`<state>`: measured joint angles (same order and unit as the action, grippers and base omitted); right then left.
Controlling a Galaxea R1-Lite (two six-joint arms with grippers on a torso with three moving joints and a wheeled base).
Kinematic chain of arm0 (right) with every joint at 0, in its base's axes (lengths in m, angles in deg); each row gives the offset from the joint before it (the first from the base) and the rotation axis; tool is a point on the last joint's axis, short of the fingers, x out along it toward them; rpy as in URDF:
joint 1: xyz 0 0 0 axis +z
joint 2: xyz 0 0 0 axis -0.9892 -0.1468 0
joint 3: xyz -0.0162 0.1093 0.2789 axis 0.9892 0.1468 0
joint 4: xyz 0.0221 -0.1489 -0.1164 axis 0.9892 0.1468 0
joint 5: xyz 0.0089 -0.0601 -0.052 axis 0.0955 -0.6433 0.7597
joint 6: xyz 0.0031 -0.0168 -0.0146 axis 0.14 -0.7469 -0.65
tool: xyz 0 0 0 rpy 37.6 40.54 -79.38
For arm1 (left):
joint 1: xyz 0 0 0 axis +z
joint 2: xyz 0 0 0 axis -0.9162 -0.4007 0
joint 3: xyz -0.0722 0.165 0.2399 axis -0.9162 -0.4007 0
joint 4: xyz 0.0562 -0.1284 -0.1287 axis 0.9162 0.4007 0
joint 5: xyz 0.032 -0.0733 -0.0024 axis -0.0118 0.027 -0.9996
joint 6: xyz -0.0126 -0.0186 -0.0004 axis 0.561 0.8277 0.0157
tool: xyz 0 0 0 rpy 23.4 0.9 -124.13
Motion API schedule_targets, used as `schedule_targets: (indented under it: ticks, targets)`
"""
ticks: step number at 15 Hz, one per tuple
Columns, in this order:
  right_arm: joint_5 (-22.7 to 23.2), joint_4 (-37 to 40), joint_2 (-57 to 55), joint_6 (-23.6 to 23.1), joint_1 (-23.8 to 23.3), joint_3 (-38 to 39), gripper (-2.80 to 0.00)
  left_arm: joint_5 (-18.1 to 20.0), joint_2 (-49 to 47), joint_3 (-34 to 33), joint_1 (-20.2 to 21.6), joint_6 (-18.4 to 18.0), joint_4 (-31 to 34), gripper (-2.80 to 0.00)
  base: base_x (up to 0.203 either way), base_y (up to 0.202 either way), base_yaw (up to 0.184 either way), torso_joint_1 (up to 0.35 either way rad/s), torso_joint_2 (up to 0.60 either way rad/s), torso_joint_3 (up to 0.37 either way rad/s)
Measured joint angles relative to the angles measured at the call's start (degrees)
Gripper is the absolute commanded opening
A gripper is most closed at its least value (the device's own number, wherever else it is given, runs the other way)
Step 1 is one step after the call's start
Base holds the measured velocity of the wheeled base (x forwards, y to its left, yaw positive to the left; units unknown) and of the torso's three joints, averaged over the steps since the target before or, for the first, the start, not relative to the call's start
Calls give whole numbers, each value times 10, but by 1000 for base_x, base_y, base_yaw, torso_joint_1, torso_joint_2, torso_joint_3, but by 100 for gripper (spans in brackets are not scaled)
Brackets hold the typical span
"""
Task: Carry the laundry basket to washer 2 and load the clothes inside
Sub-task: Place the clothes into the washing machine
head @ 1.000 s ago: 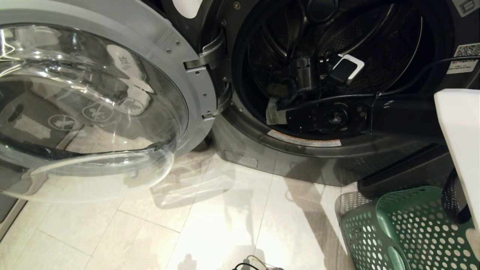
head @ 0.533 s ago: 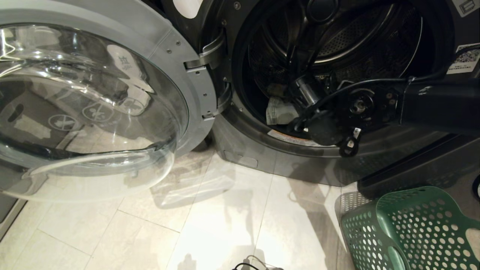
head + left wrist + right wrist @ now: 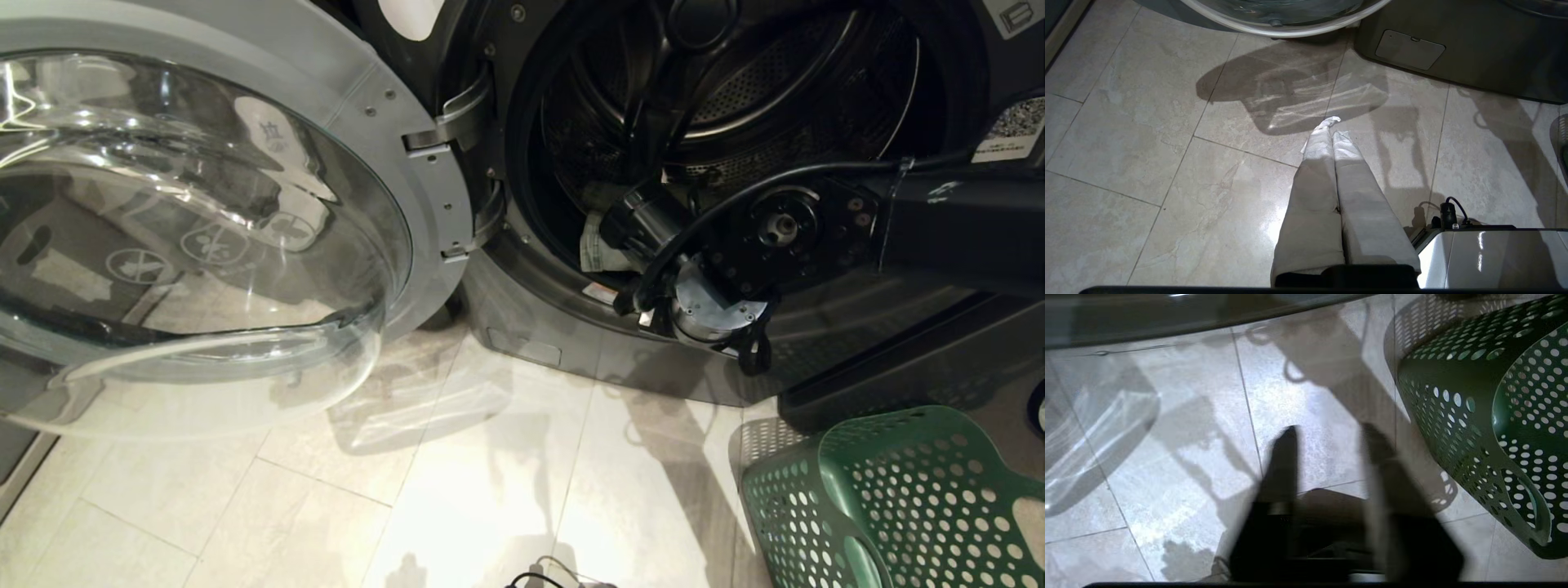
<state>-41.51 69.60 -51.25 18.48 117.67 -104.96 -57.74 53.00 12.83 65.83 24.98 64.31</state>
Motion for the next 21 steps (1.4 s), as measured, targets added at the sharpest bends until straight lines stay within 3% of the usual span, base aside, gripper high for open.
schedule_targets:
  ticks: [3,6,10,17,21]
  targets:
    - [69,0,-7,-47,-40,-5,-280,0,0,0,1,0,0,-280,0,0,0,0,0,0]
    - [89,33,-8,-67,-58,-6,-280,0,0,0,1,0,0,-280,0,0,0,0,0,0]
    - [205,53,6,-150,-72,-7,-280,0,0,0,0,0,0,-280,0,0,0,0,0,0]
    - [171,-182,-39,-268,-76,-7,-280,0,0,0,0,0,0,-280,0,0,0,0,0,0]
    - [164,-280,-71,-304,-78,-7,-280,0,0,0,0,0,0,-280,0,0,0,0,0,0]
